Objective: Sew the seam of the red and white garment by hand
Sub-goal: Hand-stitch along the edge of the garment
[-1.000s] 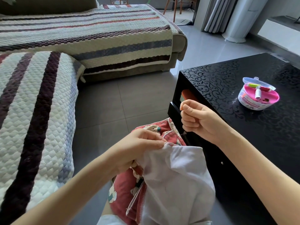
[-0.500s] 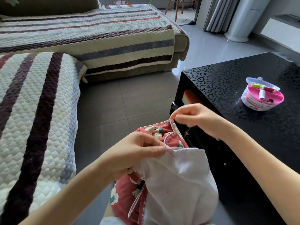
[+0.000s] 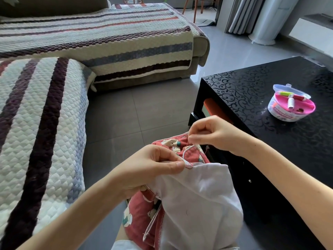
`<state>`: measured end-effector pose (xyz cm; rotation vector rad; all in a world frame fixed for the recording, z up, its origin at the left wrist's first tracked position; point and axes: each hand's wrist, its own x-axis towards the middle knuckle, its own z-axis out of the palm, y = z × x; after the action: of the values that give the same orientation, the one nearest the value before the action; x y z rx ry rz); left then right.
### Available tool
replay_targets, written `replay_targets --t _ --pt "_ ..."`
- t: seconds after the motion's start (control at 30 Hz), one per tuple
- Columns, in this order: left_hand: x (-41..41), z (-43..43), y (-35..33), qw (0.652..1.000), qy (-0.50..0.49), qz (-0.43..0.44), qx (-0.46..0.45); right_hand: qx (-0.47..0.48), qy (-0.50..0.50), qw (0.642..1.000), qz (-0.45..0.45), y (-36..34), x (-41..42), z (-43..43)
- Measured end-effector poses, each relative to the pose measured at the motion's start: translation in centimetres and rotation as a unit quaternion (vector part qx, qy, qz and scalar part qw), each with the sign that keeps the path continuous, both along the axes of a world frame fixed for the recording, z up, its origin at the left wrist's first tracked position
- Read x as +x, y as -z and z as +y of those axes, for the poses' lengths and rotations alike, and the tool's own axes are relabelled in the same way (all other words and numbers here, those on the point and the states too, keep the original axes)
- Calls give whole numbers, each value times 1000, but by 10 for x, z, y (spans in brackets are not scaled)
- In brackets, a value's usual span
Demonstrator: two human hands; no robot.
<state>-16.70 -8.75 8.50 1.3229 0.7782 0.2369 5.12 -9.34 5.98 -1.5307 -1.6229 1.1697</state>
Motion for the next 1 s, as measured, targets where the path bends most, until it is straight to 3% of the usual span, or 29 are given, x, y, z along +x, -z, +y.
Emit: replay_targets --t 0.07,0.17,0.27,0.33,0.4,0.5,0.57,0.7,0.87,1.0 --pt "0 0 0 1000 1 1 -11 72 108 982 -134 13 12 15" --pt "-1 0 2 1000 6 6 -18 89 260 900 -337 34 34 33" --pt "0 -1 3 1000 13 11 -18 65 341 845 -407 52 46 38" --pt "0 -1 2 1000 11 12 -25 50 342 835 -429 57 46 37" --pt "0 0 2 1000 7 10 -29 44 311 874 -369 50 39 32" --pt "1 1 2 999 4 3 -34 28 171 981 -91 17 13 6" --pt "1 1 2 999 2 -2 -40 -28 33 999 25 -5 -5 -15" --pt "3 3 3 1000 19 -6 -24 -81 -97 992 25 -4 -16 -28" --pt "4 2 4 1000 17 -6 -15 -64 -80 990 97 -10 -16 -29" --pt "4 0 2 999 20 -11 -27 -15 -10 999 40 -7 -12 -16"
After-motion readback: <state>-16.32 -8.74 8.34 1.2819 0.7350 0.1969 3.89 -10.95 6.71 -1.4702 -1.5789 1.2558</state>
